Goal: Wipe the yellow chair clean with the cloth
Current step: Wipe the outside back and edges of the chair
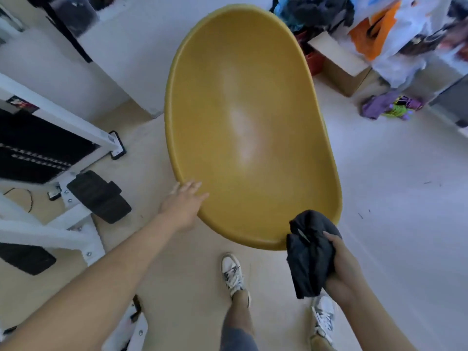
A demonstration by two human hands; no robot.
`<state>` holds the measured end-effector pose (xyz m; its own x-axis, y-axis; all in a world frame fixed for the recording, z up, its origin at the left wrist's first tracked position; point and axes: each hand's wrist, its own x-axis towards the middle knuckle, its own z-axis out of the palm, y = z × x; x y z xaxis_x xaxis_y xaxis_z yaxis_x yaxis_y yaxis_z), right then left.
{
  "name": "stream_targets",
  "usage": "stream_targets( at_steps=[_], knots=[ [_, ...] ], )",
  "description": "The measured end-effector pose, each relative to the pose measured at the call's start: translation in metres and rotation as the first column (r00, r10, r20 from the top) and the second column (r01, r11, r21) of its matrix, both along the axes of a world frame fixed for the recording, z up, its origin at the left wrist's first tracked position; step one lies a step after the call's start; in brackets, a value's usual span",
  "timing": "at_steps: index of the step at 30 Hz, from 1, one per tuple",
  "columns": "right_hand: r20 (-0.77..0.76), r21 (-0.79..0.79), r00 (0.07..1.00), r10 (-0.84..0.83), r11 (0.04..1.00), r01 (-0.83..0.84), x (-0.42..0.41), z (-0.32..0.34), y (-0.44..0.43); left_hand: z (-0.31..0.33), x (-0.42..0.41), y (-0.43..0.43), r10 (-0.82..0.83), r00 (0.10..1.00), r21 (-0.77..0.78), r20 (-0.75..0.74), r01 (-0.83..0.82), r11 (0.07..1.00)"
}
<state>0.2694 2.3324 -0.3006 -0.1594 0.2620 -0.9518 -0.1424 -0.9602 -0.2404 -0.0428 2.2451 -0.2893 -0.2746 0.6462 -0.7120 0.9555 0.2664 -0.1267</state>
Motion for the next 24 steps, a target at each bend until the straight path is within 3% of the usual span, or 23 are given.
stream_targets(
  at_steps=[3,6,9,11,14,17,24],
  knots=[
    [0.092,0.174,0.996,-0.006,0.985,-0.01,-0.052,-0.012,0.012,-0.037,-0.056,0.015,-0.195,0.98,-0.098,-0.037,0.19,0.977],
    [0.328,0.329,0.925,0.194,0.894,-0.304,-0.092,-0.02,0.02,-0.062,-0.077,0.015,-0.441,0.893,-0.105,-0.091,0.432,0.896],
    [0.52,0.234,0.78,0.348,0.82,-0.522,-0.098,-0.032,-0.01,-0.074,-0.088,0.013,-0.639,0.765,-0.047,-0.08,0.637,0.769],
    [0.557,0.164,0.767,0.318,0.863,-0.477,-0.09,-0.037,-0.04,-0.071,-0.094,0.016,-0.721,0.688,0.049,-0.079,0.725,0.687],
    [0.537,0.216,0.836,0.111,0.94,-0.263,-0.086,-0.04,-0.055,-0.068,-0.086,0.015,-0.776,0.631,0.018,-0.019,0.776,0.631],
    [0.569,0.267,0.821,-0.038,0.953,-0.141,-0.082,-0.039,-0.041,-0.067,-0.061,0.016,-0.782,0.623,-0.03,0.035,0.782,0.622],
    [0.543,0.444,0.84,0.017,0.843,-0.304,-0.03,-0.037,0.069,-0.076,0.029,0.034,-0.671,0.739,0.072,0.063,0.667,0.742]
  ],
)
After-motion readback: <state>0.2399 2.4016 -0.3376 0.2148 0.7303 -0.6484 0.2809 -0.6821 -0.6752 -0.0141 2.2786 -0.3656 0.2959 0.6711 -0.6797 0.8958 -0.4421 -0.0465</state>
